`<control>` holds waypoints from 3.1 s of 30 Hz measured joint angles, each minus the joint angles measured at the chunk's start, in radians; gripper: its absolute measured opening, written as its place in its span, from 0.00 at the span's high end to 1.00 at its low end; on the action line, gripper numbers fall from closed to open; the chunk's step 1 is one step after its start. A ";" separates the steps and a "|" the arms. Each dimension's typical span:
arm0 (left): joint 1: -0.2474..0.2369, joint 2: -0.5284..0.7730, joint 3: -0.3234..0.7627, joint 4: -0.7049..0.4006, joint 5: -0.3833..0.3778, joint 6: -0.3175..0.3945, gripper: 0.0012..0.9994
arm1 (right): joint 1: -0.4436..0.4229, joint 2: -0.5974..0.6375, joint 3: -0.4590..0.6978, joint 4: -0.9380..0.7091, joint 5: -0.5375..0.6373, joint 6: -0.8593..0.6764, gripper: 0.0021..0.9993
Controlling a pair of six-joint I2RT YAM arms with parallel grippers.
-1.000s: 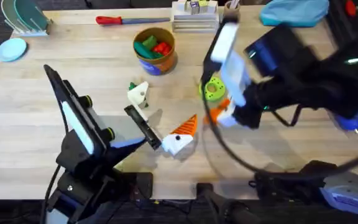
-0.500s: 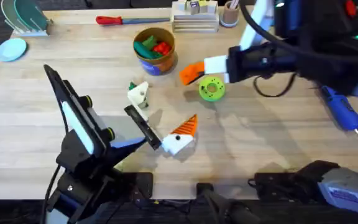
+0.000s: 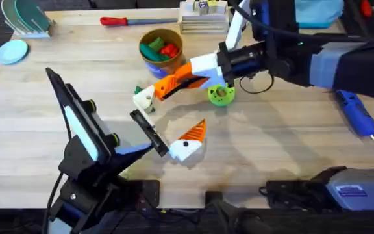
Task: Pick up the gripper from the table and insert it into the empty holder that is missing its gripper. Then pick up a screw, insert it into the mounting hole, and use the screwdriver to tighten it. Finally, clean up the table by picking up the vegetable and placing it into the bucket.
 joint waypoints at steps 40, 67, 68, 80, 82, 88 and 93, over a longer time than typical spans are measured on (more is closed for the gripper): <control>0.000 0.000 0.000 0.000 -0.002 -0.107 0.01 | -0.020 0.058 0.000 -0.068 -0.118 -0.039 0.99; 0.004 0.000 0.000 -0.002 -0.015 -0.149 0.01 | 0.019 0.140 0.000 0.115 -0.173 0.107 0.99; 0.004 0.000 0.000 -0.002 -0.015 -0.153 0.01 | 0.028 0.142 0.000 0.124 -0.161 0.117 0.99; 0.012 0.000 0.000 -0.003 -0.071 -0.170 0.01 | 0.141 0.142 0.002 0.288 0.032 0.284 0.99; 0.015 0.000 0.000 -0.005 -0.084 -0.175 0.01 | 0.153 0.142 0.002 0.291 0.059 0.291 0.99; 0.022 0.000 0.000 -0.006 -0.120 -0.193 0.01 | 0.187 0.142 0.003 0.303 0.134 0.302 0.99; 0.022 0.000 0.000 -0.007 -0.132 -0.197 0.01 | 0.194 0.142 0.005 0.303 0.151 0.306 0.99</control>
